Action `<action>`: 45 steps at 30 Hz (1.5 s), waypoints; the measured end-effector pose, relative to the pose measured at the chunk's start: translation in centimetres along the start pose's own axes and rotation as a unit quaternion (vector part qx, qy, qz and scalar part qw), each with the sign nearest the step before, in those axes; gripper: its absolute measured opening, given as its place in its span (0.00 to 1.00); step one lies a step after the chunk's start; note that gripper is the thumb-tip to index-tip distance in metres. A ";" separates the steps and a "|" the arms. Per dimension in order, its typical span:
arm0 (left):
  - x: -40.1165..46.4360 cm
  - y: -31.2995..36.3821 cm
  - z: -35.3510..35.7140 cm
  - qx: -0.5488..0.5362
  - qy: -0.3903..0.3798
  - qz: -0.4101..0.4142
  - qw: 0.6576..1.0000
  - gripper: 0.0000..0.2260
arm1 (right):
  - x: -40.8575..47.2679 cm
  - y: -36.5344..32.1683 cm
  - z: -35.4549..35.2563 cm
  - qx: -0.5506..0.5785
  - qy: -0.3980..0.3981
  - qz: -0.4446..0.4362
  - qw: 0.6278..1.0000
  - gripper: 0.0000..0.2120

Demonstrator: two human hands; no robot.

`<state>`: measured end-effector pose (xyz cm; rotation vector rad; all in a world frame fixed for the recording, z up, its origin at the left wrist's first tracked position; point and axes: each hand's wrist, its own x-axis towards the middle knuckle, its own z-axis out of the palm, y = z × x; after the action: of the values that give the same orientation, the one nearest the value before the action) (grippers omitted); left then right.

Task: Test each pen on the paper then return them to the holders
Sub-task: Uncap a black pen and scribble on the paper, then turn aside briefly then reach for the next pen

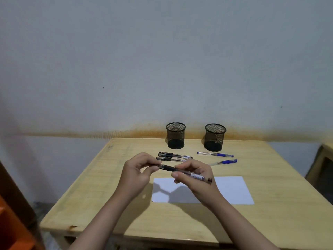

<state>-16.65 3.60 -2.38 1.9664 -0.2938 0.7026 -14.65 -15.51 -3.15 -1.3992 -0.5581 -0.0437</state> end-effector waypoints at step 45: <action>-6.0 8.6 33.2 0.115 -0.423 0.166 0.884 0.20 | -30.3 -7.7 -29.0 -0.546 0.359 0.309 0.691 0.05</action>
<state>-14.02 -29.96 -11.10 2.3917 -1.1386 0.0252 -33.74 -53.03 -9.97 -2.4691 0.7989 -0.4197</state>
